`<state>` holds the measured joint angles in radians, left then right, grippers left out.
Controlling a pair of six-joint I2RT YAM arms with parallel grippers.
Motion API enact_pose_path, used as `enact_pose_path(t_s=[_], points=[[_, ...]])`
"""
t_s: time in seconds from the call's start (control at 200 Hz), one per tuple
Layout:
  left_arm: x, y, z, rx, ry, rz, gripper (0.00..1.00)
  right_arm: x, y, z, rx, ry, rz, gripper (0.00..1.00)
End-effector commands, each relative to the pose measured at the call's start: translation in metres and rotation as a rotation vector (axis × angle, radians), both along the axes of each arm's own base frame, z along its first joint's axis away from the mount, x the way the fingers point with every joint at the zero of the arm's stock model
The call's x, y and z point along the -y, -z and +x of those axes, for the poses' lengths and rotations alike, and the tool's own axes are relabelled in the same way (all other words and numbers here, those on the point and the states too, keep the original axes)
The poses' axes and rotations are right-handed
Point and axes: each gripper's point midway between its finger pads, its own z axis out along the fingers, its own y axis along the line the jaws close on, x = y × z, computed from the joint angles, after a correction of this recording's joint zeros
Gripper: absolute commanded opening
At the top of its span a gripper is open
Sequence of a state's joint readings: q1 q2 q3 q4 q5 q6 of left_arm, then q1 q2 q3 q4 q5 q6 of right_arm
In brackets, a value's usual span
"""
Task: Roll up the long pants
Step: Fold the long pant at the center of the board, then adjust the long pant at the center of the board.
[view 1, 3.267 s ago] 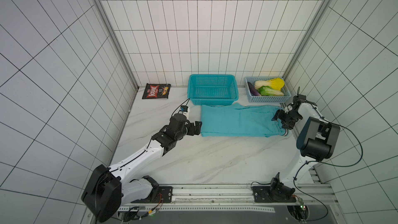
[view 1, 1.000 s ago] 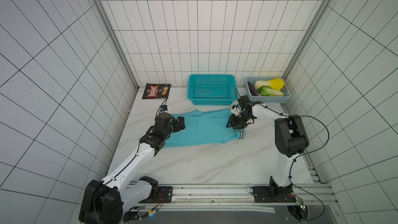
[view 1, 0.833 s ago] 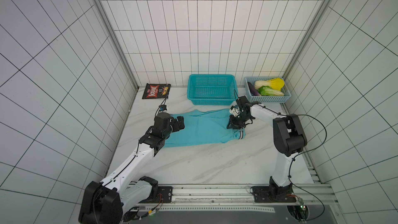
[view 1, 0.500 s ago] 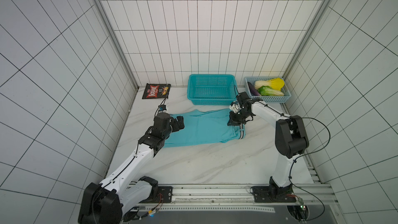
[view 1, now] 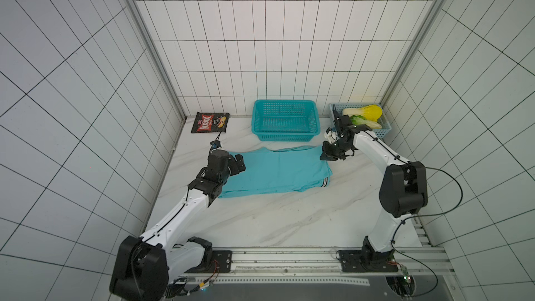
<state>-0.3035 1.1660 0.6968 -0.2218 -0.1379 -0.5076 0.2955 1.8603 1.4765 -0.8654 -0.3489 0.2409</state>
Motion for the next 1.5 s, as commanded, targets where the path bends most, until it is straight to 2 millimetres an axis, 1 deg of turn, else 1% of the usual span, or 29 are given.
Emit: enact_pose_path(t_s=[0.0, 0.045, 0.105, 0.125, 0.16, 0.21, 0.245, 0.28, 0.3, 0.335, 0.365, 0.395, 0.465, 0.52, 0.585, 0.645, 0.69, 0.775, 0.859, 0.929, 0.979, 1.009, 1.079, 1.169, 1.254, 1.309, 1.349, 1.399, 1.494], points=[[0.001, 0.014, 0.013, -0.054, 0.009, 0.038, 0.77, 0.023, 0.039, 0.005, -0.017, 0.029, -0.153, 0.24], [0.001, 0.030, 0.016, -0.111, 0.009, 0.054, 0.71, 0.023, 0.036, 0.007, -0.008, 0.030, -0.157, 0.38], [-0.003, 0.052, 0.020, -0.198, -0.004, 0.070, 0.60, 0.026, 0.020, 0.007, 0.043, 0.049, -0.181, 0.54], [-0.006, 0.059, 0.021, -0.229, -0.011, 0.073, 0.54, 0.029, 0.011, 0.006, 0.070, 0.059, -0.195, 0.58], [-0.012, 0.070, 0.026, -0.271, -0.032, 0.075, 0.45, 0.035, -0.005, 0.005, 0.122, 0.084, -0.225, 0.62], [-0.018, 0.083, 0.034, -0.306, -0.037, 0.061, 0.44, 0.049, -0.034, 0.001, 0.216, 0.134, -0.280, 0.70], [-0.019, 0.090, 0.041, -0.320, -0.029, 0.055, 0.43, 0.058, -0.052, -0.004, 0.278, 0.163, -0.314, 0.70], [-0.019, 0.095, 0.046, -0.340, -0.015, 0.059, 0.32, 0.058, -0.069, -0.011, 0.339, 0.169, -0.312, 0.65], [-0.020, 0.099, 0.048, -0.357, -0.011, 0.069, 0.25, 0.056, -0.073, -0.014, 0.355, 0.163, -0.300, 0.62], [-0.018, 0.102, 0.053, -0.378, 0.004, 0.084, 0.15, 0.043, -0.083, -0.020, 0.403, 0.140, -0.233, 0.56], [-0.014, 0.106, 0.056, -0.394, 0.026, 0.086, 0.09, 0.027, -0.080, -0.030, 0.385, 0.098, -0.159, 0.53], [-0.012, 0.109, 0.058, -0.409, 0.039, 0.081, 0.08, 0.008, -0.077, -0.035, 0.360, 0.063, -0.076, 0.47], [-0.004, 0.124, 0.056, -0.470, 0.078, 0.063, 0.07, -0.028, -0.051, -0.053, 0.249, -0.023, -0.004, 0.29], [0.004, 0.134, 0.054, -0.497, 0.104, 0.048, 0.05, -0.043, -0.022, -0.057, 0.204, -0.055, -0.045, 0.19], [0.017, 0.145, 0.049, -0.535, 0.140, 0.037, 0.03, -0.056, 0.004, -0.050, 0.190, -0.054, -0.041, 0.08], [0.024, 0.157, 0.043, -0.592, 0.151, 0.034, 0.03, -0.063, 0.018, -0.039, 0.181, -0.049, -0.044, 0.06], [0.023, 0.167, 0.035, -0.642, 0.138, 0.035, 0.01, -0.064, 0.027, -0.032, 0.175, -0.049, -0.075, 0.03], [0.013, 0.179, 0.015, -0.702, 0.077, 0.017, 0.01, -0.056, 0.032, -0.017, 0.199, -0.033, -0.143, 0.02], [0.016, 0.184, -0.010, -0.726, 0.054, -0.047, 0.01, -0.040, 0.037, -0.009, 0.182, -0.004, -0.190, 0.00], [0.024, 0.185, -0.034, -0.743, 0.063, -0.055, 0.01, -0.029, 0.039, -0.001, 0.175, 0.011, -0.195, 0.00], [0.037, 0.187, -0.055, -0.765, 0.096, -0.058, 0.02, -0.023, 0.041, 0.006, 0.175, 0.011, -0.199, 0.00], [0.050, 0.183, -0.064, -0.772, 0.130, -0.070, 0.01, -0.021, 0.042, 0.010, 0.177, 0.002, -0.204, 0.00], [0.073, 0.179, -0.084, -0.790, 0.162, -0.103, 0.02, -0.020, 0.045, 0.019, 0.170, -0.025, -0.217, 0.00], [0.101, 0.182, -0.110, -0.819, 0.207, -0.183, 0.03, -0.019, 0.048, 0.027, 0.147, -0.053, -0.207, 0.01], [0.121, 0.185, -0.137, -0.873, 0.268, -0.185, 0.02, -0.022, 0.047, 0.038, 0.157, -0.088, -0.173, 0.02], [0.130, 0.181, -0.149, -0.890, 0.303, -0.163, 0.00, -0.018, 0.042, 0.041, 0.149, -0.094, -0.175, 0.03], [0.133, 0.171, -0.151, -0.876, 0.323, -0.154, 0.00, -0.016, 0.032, 0.042, 0.152, -0.087, -0.167, 0.03], [0.136, 0.148, -0.145, -0.821, 0.337, -0.159, 0.00, -0.012, 0.016, 0.039, 0.172, -0.065, -0.153, 0.04], [0.147, 0.076, -0.119, -0.640, 0.398, -0.190, 0.03, 0.003, -0.020, 0.028, 0.231, 0.016, -0.129, 0.05]])
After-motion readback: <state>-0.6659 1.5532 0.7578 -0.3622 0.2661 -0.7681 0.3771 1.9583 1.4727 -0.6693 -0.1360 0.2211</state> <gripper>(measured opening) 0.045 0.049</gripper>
